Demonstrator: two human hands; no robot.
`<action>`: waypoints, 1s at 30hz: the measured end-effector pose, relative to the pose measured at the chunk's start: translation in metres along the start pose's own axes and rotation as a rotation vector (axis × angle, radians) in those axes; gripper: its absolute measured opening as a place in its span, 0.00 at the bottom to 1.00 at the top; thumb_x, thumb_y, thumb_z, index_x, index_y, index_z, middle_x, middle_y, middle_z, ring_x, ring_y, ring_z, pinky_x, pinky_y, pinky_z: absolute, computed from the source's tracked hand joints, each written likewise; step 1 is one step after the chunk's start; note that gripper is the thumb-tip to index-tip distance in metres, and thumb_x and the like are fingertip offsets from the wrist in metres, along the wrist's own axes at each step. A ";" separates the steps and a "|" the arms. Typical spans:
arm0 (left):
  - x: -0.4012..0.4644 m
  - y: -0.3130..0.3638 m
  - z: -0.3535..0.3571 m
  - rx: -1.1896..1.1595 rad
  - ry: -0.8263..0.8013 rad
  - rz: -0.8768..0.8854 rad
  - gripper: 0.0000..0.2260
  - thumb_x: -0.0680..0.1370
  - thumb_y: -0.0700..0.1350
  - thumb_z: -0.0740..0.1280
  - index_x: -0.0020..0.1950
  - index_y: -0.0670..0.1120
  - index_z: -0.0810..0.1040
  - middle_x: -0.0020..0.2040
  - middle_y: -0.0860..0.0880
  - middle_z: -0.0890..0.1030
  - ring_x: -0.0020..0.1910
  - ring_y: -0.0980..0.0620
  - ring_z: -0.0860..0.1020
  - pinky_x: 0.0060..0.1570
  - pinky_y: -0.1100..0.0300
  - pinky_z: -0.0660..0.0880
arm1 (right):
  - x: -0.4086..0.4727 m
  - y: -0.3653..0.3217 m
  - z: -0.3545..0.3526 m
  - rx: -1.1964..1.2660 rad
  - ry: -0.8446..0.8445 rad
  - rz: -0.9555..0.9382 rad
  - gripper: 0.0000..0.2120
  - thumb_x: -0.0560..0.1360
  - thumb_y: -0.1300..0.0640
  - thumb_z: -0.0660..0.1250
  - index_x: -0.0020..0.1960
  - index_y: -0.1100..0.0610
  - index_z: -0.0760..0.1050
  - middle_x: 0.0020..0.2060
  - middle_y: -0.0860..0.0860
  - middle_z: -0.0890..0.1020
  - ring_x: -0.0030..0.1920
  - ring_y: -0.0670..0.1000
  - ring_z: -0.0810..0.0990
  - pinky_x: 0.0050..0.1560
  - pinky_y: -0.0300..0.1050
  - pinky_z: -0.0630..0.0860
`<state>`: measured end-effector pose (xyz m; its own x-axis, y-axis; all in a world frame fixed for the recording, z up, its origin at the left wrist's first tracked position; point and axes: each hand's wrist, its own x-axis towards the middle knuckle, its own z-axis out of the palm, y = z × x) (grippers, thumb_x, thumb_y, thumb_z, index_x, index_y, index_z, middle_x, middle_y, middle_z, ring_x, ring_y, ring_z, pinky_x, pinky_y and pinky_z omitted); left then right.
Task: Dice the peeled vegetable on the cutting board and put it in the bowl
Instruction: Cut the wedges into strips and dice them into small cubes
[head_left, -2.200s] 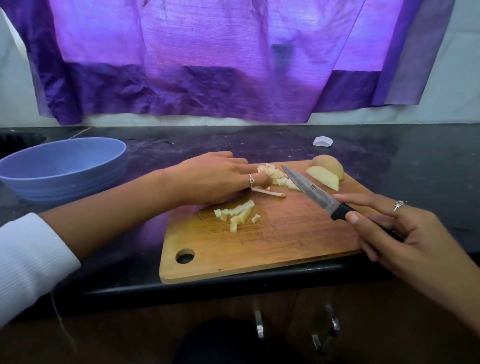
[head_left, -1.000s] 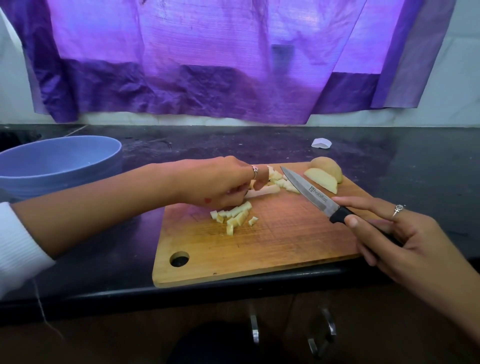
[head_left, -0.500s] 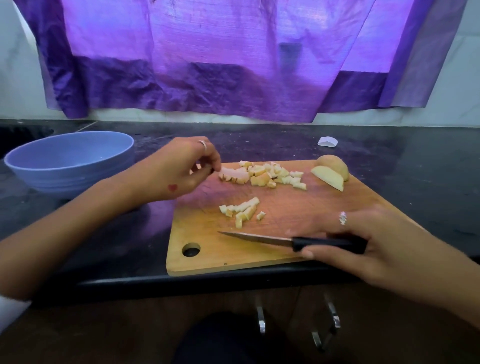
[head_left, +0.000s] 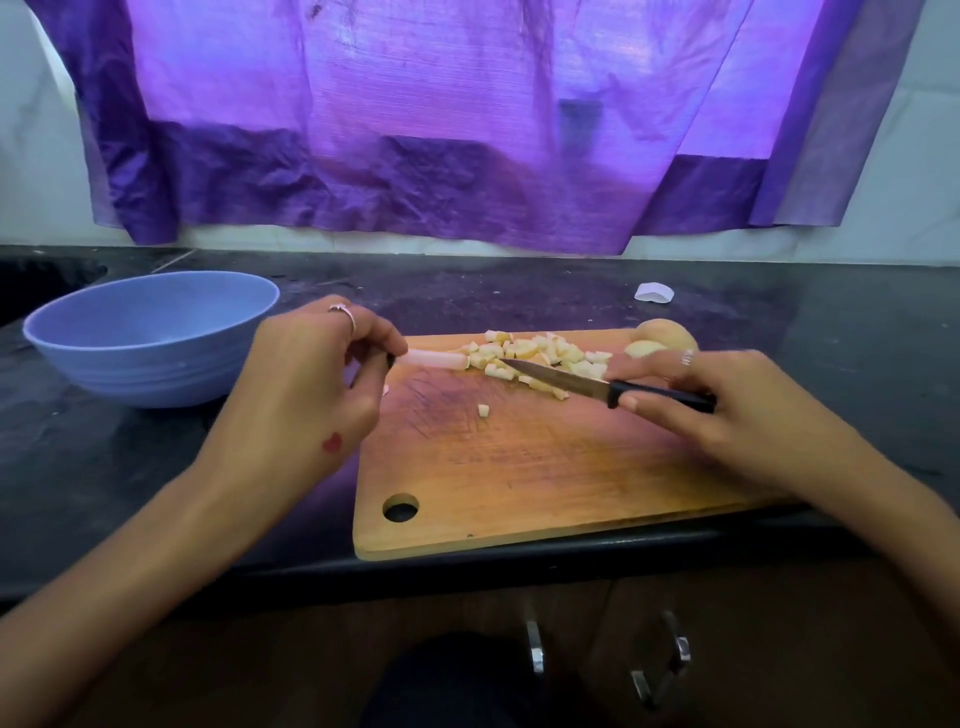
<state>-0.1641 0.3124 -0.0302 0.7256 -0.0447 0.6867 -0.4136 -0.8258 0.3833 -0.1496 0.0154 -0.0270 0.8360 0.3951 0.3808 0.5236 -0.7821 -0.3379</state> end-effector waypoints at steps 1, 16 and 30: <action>-0.004 0.001 0.001 -0.008 0.001 -0.015 0.08 0.73 0.34 0.69 0.44 0.47 0.82 0.43 0.51 0.81 0.40 0.53 0.79 0.45 0.60 0.75 | -0.008 0.000 -0.004 0.022 -0.021 -0.027 0.15 0.71 0.32 0.59 0.54 0.32 0.76 0.44 0.45 0.80 0.41 0.43 0.79 0.43 0.36 0.73; -0.034 0.018 0.013 -0.082 -0.134 -0.122 0.10 0.72 0.42 0.72 0.42 0.59 0.78 0.36 0.60 0.80 0.37 0.62 0.78 0.41 0.57 0.76 | -0.012 0.000 -0.008 -0.118 -0.097 0.182 0.28 0.64 0.30 0.54 0.56 0.40 0.79 0.39 0.47 0.81 0.41 0.48 0.78 0.44 0.52 0.76; -0.036 0.014 0.015 -0.056 -0.185 -0.114 0.04 0.72 0.50 0.70 0.45 0.54 0.82 0.35 0.60 0.78 0.39 0.65 0.75 0.41 0.73 0.68 | -0.017 -0.051 0.017 -0.062 0.110 0.039 0.13 0.73 0.47 0.63 0.55 0.41 0.79 0.30 0.39 0.72 0.35 0.38 0.75 0.32 0.35 0.68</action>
<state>-0.1883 0.2940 -0.0587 0.8557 -0.0589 0.5141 -0.3489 -0.7994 0.4891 -0.1879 0.0567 -0.0311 0.8308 0.3113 0.4614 0.4771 -0.8253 -0.3021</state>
